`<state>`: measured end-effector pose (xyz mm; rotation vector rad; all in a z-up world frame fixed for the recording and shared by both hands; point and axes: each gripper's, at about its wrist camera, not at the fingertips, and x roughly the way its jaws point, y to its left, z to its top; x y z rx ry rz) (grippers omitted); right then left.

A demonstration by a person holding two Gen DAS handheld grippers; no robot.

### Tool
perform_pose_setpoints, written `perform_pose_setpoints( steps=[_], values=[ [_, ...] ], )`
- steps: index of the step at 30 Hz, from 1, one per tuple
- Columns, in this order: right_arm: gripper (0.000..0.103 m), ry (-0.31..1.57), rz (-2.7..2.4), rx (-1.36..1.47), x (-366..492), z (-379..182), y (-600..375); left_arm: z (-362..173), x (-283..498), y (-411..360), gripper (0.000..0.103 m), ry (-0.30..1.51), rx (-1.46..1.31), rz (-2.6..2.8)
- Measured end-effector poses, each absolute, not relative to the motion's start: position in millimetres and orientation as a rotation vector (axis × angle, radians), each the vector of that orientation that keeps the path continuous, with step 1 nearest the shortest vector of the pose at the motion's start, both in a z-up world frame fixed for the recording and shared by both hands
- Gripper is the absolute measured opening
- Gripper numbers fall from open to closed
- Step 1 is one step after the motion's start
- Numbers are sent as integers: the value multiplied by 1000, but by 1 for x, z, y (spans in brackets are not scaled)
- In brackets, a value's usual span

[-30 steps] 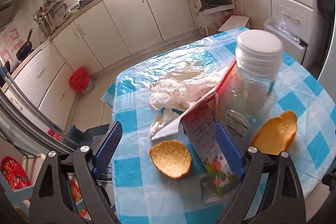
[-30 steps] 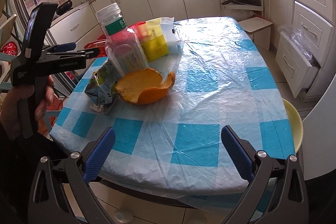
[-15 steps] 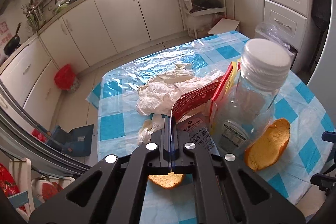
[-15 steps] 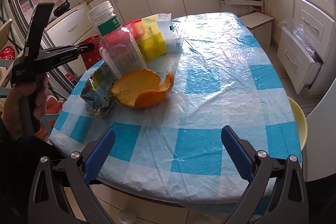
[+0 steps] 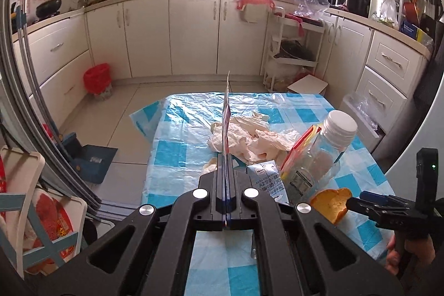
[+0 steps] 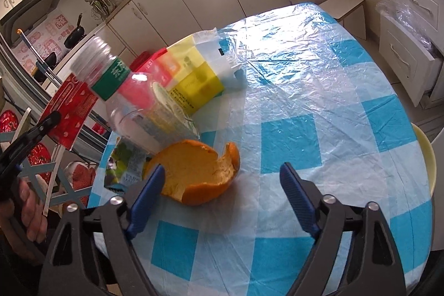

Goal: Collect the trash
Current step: 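Grasp the orange peel with the right tool while the left tool grasps the red paper packet, then carry the peel to the yellow bin and open the right tool while left carries the packet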

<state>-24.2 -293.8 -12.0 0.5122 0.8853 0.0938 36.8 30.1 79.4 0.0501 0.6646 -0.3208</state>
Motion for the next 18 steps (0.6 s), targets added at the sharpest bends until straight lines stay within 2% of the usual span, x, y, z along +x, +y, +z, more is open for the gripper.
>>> perform_pose_setpoints(
  steps=[2, 4, 5, 6, 7, 18],
  values=[
    [66, 908, 85, 517, -15, -18, -295, 80, 37, 32, 0, 662, 39, -321],
    [41, 938, 88, 526, -8, -25, -295, 80, 35, 36, 0, 656, 32, -318],
    [34, 933, 88, 526, -7, -26, -295, 81, 36, 37, 0, 656, 28, -317],
    [14, 936, 100, 532, -6, -27, -296, 81, 35, 38, 0, 654, 25, -317],
    [9, 939, 114, 546, -6, -27, -297, 82, 34, 38, 0, 650, 24, -316],
    [7, 788, 97, 505, -65, 24, -328, 99, -16, 48, 0, 539, -39, -352]
  ],
)
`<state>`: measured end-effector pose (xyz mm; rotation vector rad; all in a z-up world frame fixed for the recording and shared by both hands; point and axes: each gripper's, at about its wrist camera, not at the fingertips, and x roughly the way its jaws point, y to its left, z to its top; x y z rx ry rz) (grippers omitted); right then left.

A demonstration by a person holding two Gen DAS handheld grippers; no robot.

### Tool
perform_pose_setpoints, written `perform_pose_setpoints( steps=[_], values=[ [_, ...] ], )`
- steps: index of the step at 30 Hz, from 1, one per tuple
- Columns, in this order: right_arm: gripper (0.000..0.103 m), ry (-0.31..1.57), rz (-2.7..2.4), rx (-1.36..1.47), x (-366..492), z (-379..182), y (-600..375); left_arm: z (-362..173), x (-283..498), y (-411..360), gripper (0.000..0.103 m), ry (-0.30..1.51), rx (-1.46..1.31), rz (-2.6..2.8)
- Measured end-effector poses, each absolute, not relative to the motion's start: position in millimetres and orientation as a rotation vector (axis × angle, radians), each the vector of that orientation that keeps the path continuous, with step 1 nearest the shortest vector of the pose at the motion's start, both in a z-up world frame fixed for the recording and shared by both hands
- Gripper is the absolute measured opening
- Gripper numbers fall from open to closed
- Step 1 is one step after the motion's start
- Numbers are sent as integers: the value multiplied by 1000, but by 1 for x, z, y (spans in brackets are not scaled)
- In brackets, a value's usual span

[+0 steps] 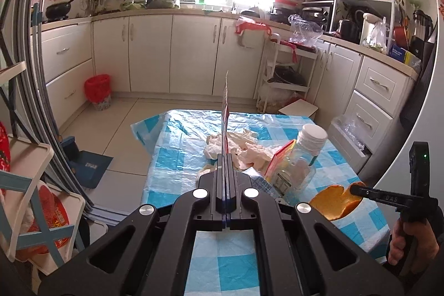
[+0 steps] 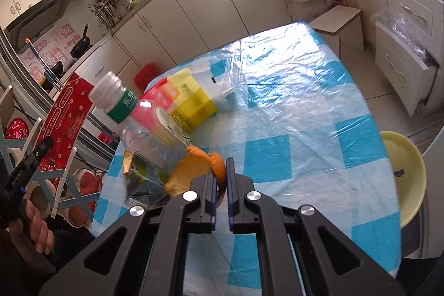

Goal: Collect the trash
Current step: 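Carry the peel to the yellow bin and open the right tool while left carries the packet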

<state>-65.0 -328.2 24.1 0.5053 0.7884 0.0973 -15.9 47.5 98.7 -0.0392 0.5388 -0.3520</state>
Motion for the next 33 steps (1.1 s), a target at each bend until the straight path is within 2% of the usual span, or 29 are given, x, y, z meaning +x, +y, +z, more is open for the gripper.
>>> perform_pose_setpoints(
  steps=[9, 17, 26, 27, 29, 30, 31, 33],
  values=[
    [7, 673, -26, 467, -106, 66, -389, 115, -65, 18, 0, 509, -53, -472],
    [7, 663, -232, 416, -119, 62, -447, 127, -101, -61, 0, 506, 15, -671],
    [7, 864, -336, 335, -78, 17, -488, 88, -95, -165, 0, 647, 46, -840],
    [8, 893, -341, 332, -73, 9, -492, 82, -93, -174, 0, 665, 45, -847],
    [18, 953, -344, 349, -62, -8, -503, 70, -87, -194, 0, 698, 57, -859],
    [28, 960, -347, 375, -61, -13, -509, 63, -85, -206, 0, 713, 67, -865],
    [34, 956, -352, 406, -60, -16, -515, 58, -83, -214, 0, 727, 71, -870],
    [39, 922, -342, 480, -64, -14, -526, 48, -81, -229, 0, 755, 79, -880]
  ],
)
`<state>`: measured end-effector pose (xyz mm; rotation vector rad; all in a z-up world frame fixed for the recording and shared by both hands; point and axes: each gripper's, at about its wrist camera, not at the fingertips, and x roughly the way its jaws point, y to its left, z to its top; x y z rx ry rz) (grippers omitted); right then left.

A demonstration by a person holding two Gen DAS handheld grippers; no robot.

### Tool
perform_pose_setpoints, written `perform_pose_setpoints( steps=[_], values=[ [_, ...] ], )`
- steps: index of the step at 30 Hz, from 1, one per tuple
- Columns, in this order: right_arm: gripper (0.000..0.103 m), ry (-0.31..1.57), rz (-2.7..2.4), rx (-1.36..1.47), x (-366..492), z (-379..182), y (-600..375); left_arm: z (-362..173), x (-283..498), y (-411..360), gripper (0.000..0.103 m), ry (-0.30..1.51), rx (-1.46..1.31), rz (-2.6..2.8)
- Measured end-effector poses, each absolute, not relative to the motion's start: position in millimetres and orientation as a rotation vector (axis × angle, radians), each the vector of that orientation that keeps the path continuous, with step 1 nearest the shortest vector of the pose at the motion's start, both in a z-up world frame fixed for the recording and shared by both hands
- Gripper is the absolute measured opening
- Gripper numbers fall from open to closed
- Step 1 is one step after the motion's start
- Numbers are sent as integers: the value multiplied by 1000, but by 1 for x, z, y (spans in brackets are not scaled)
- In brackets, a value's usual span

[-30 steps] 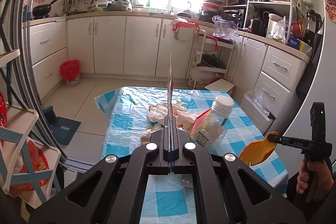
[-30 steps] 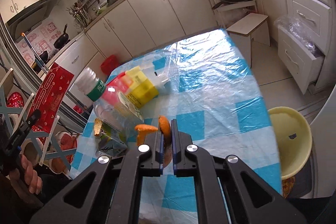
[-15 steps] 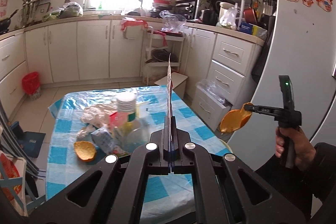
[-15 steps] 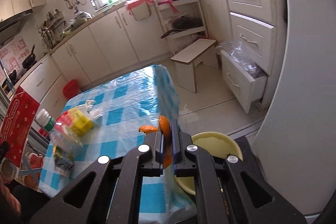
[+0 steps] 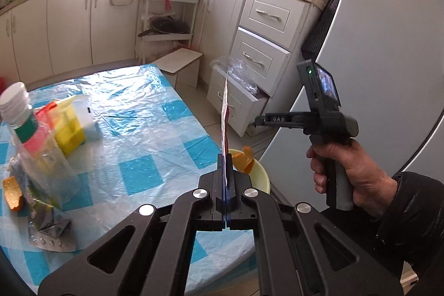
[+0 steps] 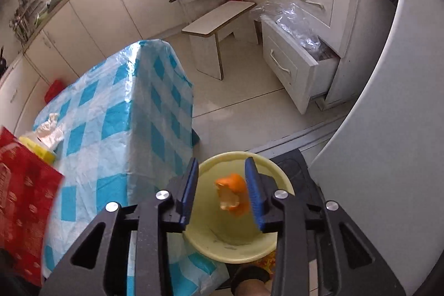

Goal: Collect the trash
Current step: 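Carry the peel to the yellow bin and open the right tool while left carries the packet, then open the left tool over the yellow bin to drop the red packet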

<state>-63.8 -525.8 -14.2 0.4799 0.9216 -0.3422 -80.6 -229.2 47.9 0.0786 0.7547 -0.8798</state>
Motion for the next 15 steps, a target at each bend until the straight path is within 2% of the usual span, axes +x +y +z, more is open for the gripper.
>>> perform_pose_setpoints(
  steps=[7, 11, 15],
  values=[
    [61, 628, -322, 595, -93, 38, -539, 14, -71, -292, 0, 857, 102, -917],
    [65, 505, -329, 603, -108, 59, -542, -6, -64, -339, 0, 920, 119, -915],
    [65, 504, -307, 649, -102, 58, -549, -28, -53, -379, 3, 983, 139, -892]
  ],
)
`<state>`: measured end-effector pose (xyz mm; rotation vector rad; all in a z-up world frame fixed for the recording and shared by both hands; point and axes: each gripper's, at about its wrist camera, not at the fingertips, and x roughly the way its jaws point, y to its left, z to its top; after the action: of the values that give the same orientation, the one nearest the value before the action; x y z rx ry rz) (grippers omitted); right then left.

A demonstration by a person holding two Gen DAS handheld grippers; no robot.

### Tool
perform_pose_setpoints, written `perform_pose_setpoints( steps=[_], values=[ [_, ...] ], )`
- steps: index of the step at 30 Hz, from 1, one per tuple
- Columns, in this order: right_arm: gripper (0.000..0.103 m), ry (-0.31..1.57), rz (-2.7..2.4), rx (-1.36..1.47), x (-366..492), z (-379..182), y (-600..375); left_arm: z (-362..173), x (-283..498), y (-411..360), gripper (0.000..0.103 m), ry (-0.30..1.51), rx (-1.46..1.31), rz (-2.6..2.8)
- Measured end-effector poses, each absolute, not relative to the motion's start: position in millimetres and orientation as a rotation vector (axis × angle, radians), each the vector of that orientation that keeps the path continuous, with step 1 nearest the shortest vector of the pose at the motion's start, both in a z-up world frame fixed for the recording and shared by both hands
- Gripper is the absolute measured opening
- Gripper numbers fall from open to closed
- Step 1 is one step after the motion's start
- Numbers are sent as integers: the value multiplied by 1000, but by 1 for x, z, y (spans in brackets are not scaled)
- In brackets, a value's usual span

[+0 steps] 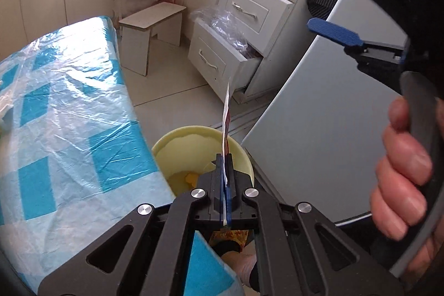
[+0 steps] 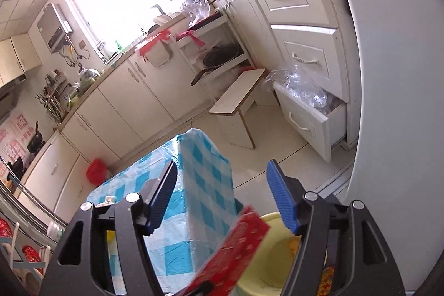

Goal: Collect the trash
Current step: 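Open the left tool over the yellow bin to drop the red packet, then grasp the silver blister pack on the table with the left tool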

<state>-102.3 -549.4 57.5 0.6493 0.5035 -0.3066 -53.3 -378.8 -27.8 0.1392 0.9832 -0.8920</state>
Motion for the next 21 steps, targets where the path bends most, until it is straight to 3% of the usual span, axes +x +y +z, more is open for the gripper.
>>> perform_pose_setpoints(
  steps=[2, 4, 6, 14, 21],
  values=[
    [65, 497, -303, 660, -101, 58, -551, -36, -49, -392, 10, 1006, 140, -880],
    [65, 485, -298, 664, -101, 61, -552, -38, -46, -395, 33, 1007, 136, -867],
    [65, 477, -294, 665, -101, 62, -552, -34, -49, -393, 41, 984, 134, -858],
    [66, 456, -275, 679, -100, 65, -547, 3, -64, -342, 51, 893, 131, -830],
    [67, 461, -251, 656, -96, 65, -534, 36, -100, -240, 57, 793, 144, -746]
  ],
)
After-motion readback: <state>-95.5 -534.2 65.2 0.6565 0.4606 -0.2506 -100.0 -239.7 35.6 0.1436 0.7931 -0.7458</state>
